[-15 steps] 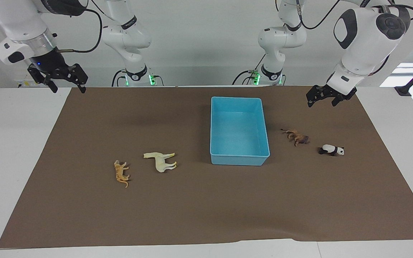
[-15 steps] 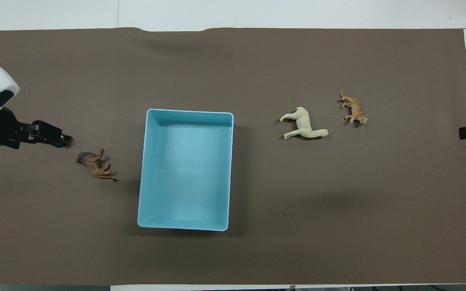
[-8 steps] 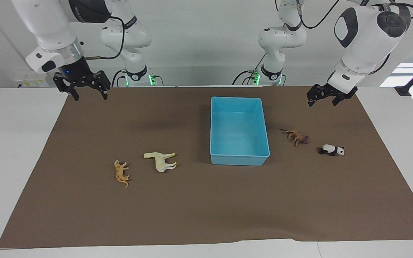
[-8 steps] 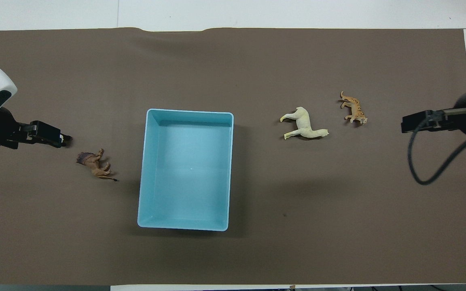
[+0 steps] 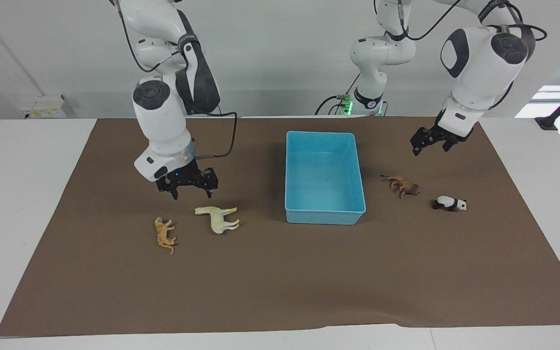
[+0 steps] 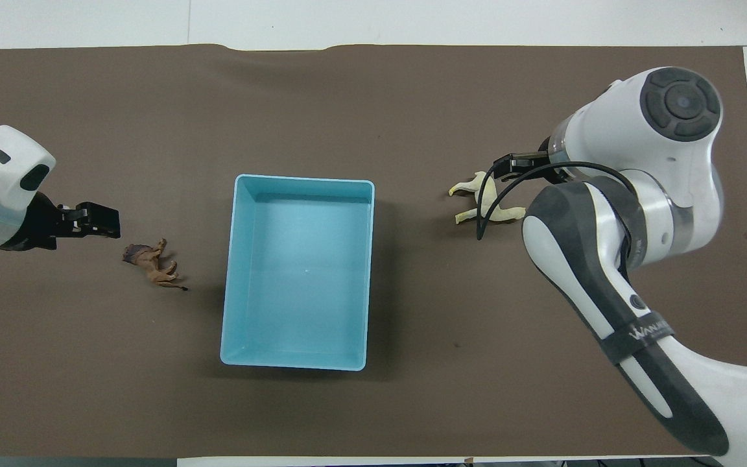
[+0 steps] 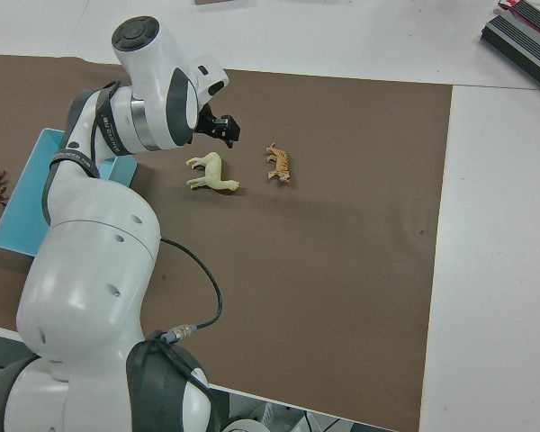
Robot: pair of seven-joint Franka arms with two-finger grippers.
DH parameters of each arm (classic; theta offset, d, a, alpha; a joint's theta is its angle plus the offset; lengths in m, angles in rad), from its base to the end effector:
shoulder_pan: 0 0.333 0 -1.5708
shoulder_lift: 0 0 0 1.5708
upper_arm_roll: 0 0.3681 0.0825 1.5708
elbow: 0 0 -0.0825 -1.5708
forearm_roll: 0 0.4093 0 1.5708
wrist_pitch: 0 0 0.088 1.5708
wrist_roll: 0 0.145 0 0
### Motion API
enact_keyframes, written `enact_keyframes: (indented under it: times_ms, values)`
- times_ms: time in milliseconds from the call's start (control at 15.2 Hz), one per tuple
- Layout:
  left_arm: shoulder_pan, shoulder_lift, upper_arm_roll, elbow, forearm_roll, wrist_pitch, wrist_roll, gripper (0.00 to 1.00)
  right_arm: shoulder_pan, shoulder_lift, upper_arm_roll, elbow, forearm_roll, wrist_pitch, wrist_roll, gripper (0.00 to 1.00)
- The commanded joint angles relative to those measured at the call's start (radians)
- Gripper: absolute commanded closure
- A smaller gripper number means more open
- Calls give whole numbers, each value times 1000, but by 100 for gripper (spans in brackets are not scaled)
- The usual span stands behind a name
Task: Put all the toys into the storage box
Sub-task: 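Lower the left gripper onto the brown horse while the right gripper reaches, then grasp the brown horse with the left gripper while the right gripper grips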
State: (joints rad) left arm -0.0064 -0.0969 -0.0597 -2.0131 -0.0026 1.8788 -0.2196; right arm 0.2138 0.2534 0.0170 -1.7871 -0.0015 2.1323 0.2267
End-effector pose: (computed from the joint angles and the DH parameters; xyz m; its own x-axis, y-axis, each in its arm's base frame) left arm 0.5408 -0.0369 0.4981 0.9874 0.1542 -0.0359 0.1539 -0.9880 -0.0114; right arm 0.6577 0.1537 0.4207 0.9961 0.0030 0.0887 0.0051 -0.9997 -0.0235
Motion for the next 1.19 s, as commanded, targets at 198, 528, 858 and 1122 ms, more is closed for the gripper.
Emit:
enact_keyframes:
  times_ms: [198,528,858,1122]
  values:
    - [28,-14,-2,-255,1,308,-205,0,61,96,5,11,-17,100,16,0]
    - [83,121,-3,-314,1,613,-482,0,72,112,5,-90,-63,191,26,0]
    - [72,141,-3,-328,1,652,-807,0,68,101,3,-182,-72,311,14,0]
    - [63,134,-3,-381,1,655,-886,0,67,98,1,-216,-95,354,8,21]
